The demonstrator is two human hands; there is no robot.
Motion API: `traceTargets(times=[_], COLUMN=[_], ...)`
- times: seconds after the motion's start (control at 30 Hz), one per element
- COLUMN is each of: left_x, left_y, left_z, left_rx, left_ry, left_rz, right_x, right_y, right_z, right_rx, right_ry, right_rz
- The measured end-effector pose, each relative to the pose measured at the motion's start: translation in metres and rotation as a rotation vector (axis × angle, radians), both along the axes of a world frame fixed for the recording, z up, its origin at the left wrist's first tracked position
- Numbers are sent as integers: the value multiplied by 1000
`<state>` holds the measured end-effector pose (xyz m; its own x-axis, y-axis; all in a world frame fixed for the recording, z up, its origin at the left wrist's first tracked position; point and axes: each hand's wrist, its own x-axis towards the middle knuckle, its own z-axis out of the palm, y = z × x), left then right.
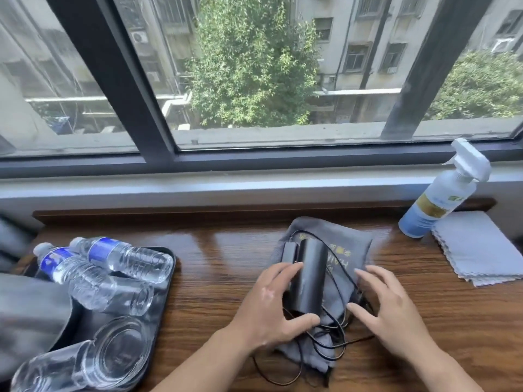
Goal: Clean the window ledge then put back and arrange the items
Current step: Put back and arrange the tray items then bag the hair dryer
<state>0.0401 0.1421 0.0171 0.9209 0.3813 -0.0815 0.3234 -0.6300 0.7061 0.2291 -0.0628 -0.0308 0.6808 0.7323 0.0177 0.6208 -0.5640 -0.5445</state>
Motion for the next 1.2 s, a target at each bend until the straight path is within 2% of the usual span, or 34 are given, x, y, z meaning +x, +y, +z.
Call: traceTargets(times=[0.13, 0.27, 0.5, 0.67, 0.8, 0.93, 1.2], left_x=[-46, -105, -234, -335, -394, -420, -380], left_y=[12, 45, 107, 141, 158, 178, 168], left_z=[22, 34, 28, 16, 11, 13, 46], left_rx=[49, 112, 79, 52, 13, -20, -207], left_ry=[-77, -119, -201, -306, -363, -400, -398], left_rz=[-26, 14, 100, 103, 180, 246, 109], right_x=[-34, -98, -226, -306, -338, -345, -329], right_y=[18, 68, 162, 208, 229, 233, 243], right_z=[22, 40, 40, 30, 33, 37, 44], right_rx=[153, 273, 263, 249, 195, 134, 72], right_ry=[-84, -18, 2, 25, 14, -9, -58], right_rz=[-69, 73, 292, 276, 285, 226, 187])
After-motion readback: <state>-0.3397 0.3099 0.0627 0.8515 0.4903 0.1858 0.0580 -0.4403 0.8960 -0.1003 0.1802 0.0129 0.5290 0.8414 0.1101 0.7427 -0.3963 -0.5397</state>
